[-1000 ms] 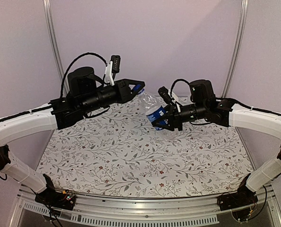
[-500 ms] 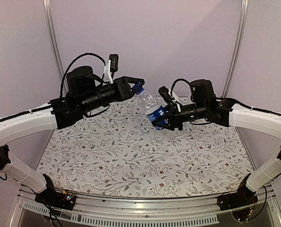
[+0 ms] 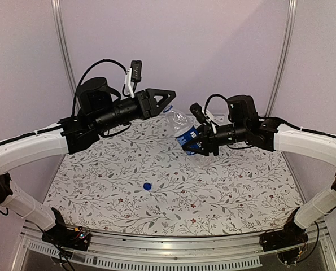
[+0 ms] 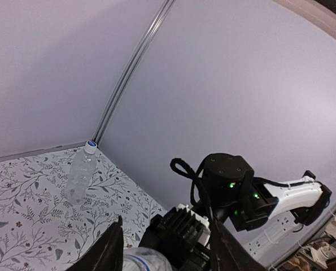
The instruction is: Unscrew the bottle caps
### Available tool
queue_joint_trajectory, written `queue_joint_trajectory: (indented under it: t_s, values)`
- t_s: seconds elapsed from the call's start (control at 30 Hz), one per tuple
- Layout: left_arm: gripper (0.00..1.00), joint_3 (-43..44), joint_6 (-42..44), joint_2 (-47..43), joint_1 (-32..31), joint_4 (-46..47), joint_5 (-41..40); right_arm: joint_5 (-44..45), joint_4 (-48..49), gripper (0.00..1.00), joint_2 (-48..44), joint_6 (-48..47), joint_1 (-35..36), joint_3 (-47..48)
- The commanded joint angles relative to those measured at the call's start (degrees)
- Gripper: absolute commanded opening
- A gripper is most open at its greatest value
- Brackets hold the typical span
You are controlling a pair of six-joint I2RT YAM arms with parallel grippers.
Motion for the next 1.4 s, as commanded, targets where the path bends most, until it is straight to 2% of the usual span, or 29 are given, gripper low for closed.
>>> queue_joint_trajectory:
  t_s: [0.0,0.2,0.43,0.53,0.7,0.97,1.07,1.17,1.37]
  values:
    - [0.52,0.03,2.36,-0.23,0.57,0.77,-0.90,1.40,-0.12,0.40,-0.06,0.71,-0.17,-0.66]
    - [0.57,-3.12,7.70,-4.04,0.88,-2.19,-7.64,3.78,0.80,0.39,-1.11,1.48,-0.57,-2.29]
    - [0.68,-7.30,10.59,-7.96,1.54,-1.88,-9.98,3.06,1.38,0.40,-1.45,1.68,-0.78,-3.03]
    - [0.74,-8.20,11.74,-8.54,1.77,-0.99,-7.89,1.90,1.38,0.40,-0.94,1.09,-0.78,-3.32]
    - [0.78,-8.85,12.28,-7.57,2.01,1.04,0.19,-2.02,1.73,0.40,0.08,-0.10,-0.70,-3.78]
    - [0.85,-4.92,10.47,-2.05,2.05,-1.28,7.17,-8.56,3.42,0.41,0.15,-0.38,-0.58,-3.65]
    - [0.82,-2.79,9.73,0.21,2.03,-2.92,9.74,-9.27,3.42,0.41,0.23,-0.55,-0.58,-3.58]
    - [0.75,-1.26,8.83,1.67,2.07,-4.01,12.13,-8.91,3.24,0.41,0.07,-0.72,-0.63,-3.64]
    - [0.61,-2.52,8.09,0.77,2.26,-2.91,12.01,-8.35,3.64,0.41,-0.09,-1.01,-0.59,-4.62]
